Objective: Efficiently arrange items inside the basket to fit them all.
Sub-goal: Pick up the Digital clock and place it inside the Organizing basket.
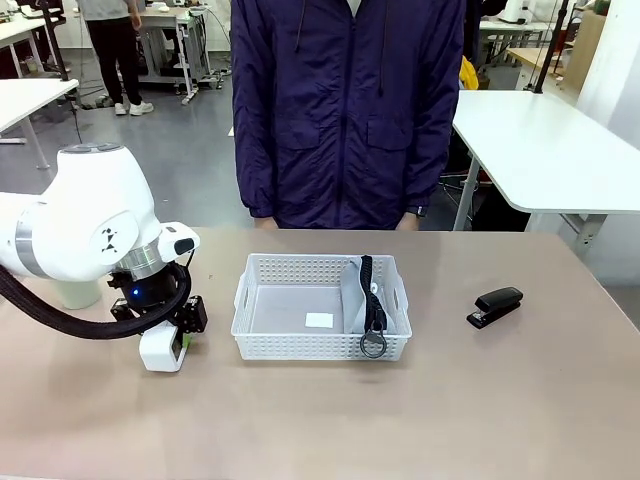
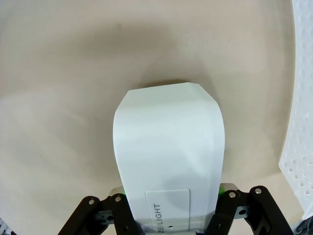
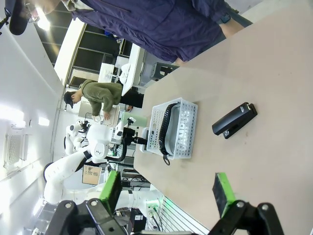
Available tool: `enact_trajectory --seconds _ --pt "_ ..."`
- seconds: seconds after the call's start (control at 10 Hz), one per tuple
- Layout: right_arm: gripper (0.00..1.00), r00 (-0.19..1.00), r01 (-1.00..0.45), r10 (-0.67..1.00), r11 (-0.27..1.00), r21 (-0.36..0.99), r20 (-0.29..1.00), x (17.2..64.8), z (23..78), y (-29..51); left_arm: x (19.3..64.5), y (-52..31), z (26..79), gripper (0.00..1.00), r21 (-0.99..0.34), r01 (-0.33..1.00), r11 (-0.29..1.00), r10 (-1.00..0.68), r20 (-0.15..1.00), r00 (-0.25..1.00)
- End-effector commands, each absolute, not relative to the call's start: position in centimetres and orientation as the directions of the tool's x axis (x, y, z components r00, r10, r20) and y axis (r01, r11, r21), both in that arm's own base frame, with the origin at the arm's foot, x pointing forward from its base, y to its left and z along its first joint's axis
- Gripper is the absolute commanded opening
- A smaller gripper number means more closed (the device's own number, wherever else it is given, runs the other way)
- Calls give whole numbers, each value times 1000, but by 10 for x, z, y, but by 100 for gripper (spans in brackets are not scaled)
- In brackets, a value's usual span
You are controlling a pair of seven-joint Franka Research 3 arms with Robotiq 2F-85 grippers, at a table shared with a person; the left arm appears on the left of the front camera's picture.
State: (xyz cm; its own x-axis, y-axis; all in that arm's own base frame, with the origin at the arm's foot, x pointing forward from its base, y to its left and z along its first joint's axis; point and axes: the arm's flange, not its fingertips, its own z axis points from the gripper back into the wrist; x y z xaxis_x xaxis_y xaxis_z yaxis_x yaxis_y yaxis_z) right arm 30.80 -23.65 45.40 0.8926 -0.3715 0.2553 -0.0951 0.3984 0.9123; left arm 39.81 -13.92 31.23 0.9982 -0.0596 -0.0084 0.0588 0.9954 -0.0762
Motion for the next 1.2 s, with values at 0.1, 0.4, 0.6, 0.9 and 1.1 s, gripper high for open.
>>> enact_trajectory --seconds 0.1,0.4,0.6,0.9,1.1 --pt "100 882 -131 -374 389 912 286 311 456 -238 402 -139 307 0 -45 40 998 -41 -14 999" --pt "100 882 -131 -374 389 912 286 311 456 -238 401 -136 315 0 -49 39 998 -39 4 999" --pt "100 882 -131 -374 389 912 286 311 456 -238 394 -125 361 0 -70 27 997 -21 83 996" --pt "100 882 -131 -374 389 912 286 311 456 -238 364 -104 467 0 -100 -20 995 31 112 993" --pt "100 882 -131 -374 389 912 286 311 456 -238 339 -90 509 0 -113 -13 994 29 136 990"
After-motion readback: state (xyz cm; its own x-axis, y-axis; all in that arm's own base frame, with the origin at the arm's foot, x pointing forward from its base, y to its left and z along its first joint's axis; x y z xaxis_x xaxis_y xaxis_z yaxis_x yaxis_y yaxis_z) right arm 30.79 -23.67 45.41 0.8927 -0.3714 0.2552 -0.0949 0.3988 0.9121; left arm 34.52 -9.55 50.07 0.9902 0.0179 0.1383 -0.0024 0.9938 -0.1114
